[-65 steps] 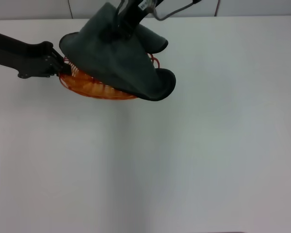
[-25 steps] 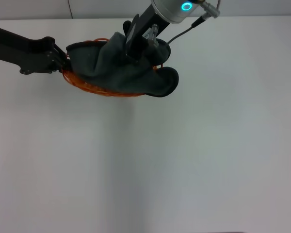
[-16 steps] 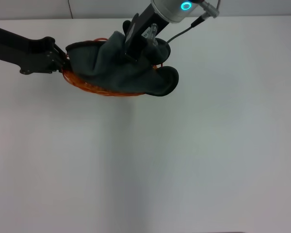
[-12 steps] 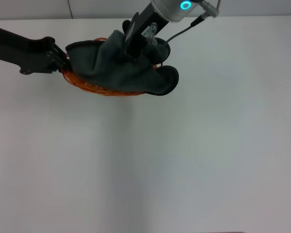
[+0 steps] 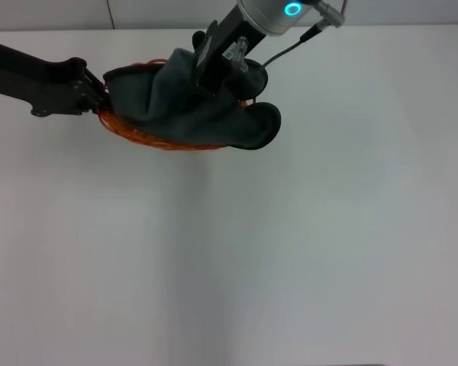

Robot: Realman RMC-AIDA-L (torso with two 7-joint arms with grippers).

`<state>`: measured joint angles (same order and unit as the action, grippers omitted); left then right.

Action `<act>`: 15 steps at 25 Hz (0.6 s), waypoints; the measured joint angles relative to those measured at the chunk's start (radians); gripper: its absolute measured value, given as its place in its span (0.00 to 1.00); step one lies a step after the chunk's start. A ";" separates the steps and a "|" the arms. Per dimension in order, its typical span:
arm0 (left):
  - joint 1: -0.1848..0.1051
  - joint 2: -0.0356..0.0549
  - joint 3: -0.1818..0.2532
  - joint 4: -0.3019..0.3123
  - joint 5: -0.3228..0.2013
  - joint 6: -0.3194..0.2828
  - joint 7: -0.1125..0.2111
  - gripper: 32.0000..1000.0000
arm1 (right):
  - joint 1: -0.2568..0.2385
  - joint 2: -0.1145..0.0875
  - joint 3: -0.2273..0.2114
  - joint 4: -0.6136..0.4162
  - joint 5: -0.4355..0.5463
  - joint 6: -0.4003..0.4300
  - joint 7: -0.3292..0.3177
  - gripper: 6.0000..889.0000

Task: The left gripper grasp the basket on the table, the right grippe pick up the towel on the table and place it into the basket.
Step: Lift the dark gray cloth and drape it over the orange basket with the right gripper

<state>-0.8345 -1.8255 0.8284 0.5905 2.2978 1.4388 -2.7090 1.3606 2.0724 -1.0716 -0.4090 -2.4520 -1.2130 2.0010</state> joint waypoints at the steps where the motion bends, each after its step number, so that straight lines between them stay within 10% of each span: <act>1: 0.000 0.0000 0.000 0.000 0.000 0.000 0.000 0.07 | 0.000 0.000 0.001 0.000 0.000 0.000 -0.001 0.22; 7: 0.000 0.0000 0.001 -0.001 0.000 0.000 0.002 0.07 | -0.002 0.000 0.008 -0.007 0.002 -0.001 -0.004 0.43; 9: 0.001 0.0000 0.002 -0.001 0.000 -0.001 0.002 0.07 | -0.001 0.000 0.009 -0.007 0.003 -0.002 -0.004 0.66; 15: 0.002 0.0000 0.002 -0.001 0.000 -0.002 0.002 0.07 | 0.000 0.000 0.010 -0.007 0.004 -0.002 -0.004 0.79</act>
<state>-0.8329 -1.8255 0.8303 0.5890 2.2978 1.4372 -2.7074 1.3604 2.0724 -1.0615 -0.4158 -2.4477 -1.2149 1.9972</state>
